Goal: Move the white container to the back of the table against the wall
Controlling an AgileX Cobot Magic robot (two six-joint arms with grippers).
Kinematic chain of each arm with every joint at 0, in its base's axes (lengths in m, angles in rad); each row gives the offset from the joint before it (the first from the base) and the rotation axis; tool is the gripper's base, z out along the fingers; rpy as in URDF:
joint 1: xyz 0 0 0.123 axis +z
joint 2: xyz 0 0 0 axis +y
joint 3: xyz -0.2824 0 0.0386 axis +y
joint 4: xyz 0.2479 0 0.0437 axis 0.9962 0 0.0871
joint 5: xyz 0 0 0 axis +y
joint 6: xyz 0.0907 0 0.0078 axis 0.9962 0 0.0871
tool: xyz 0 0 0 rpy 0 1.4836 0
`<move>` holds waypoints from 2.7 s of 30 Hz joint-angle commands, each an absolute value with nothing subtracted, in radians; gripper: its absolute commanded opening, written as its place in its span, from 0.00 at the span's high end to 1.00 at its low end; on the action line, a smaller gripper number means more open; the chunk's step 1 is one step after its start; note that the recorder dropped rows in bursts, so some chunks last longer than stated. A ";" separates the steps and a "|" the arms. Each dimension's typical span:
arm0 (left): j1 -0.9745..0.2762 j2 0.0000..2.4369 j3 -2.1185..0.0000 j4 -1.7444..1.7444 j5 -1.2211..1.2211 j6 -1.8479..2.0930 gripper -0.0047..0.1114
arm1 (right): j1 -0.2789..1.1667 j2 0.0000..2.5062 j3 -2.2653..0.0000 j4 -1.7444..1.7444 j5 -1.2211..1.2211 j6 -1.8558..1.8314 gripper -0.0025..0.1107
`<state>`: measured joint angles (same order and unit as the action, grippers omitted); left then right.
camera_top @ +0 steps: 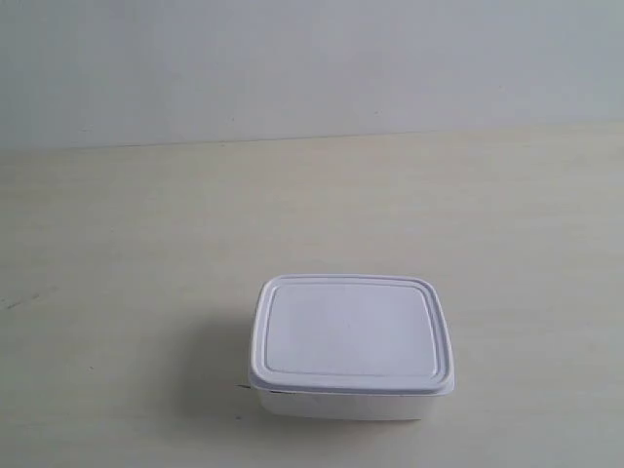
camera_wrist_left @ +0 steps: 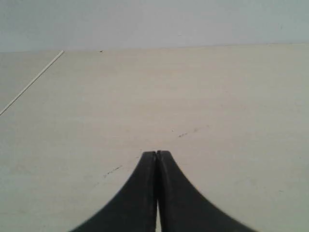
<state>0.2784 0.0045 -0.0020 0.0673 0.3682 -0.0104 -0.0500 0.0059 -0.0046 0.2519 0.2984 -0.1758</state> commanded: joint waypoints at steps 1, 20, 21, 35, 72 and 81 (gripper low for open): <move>0.280 0.000 0.000 0.066 0.368 -0.010 0.96 | -0.057 0.000 0.000 0.256 0.298 -0.183 0.98; 0.280 0.000 0.000 0.117 0.250 0.000 0.96 | -0.057 0.000 0.000 0.252 0.264 -0.183 0.98; 0.280 0.000 0.000 0.117 0.205 0.000 0.96 | -0.057 0.000 0.000 0.252 0.248 -0.183 0.98; 0.280 0.000 0.000 0.117 -0.104 0.000 0.96 | -0.057 0.000 0.000 0.586 -0.163 -0.070 0.98; 0.278 0.140 0.000 0.117 -0.343 -0.883 0.96 | -0.057 0.000 -0.020 0.491 0.057 0.306 0.98; 0.278 0.140 0.000 0.117 -0.346 -1.058 0.96 | 0.030 0.000 -0.020 0.491 0.032 0.253 0.98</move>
<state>0.2784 0.1358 0.0006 0.1152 -0.3328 -1.0231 -0.0153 0.0059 -0.0131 0.5020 0.0538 0.2951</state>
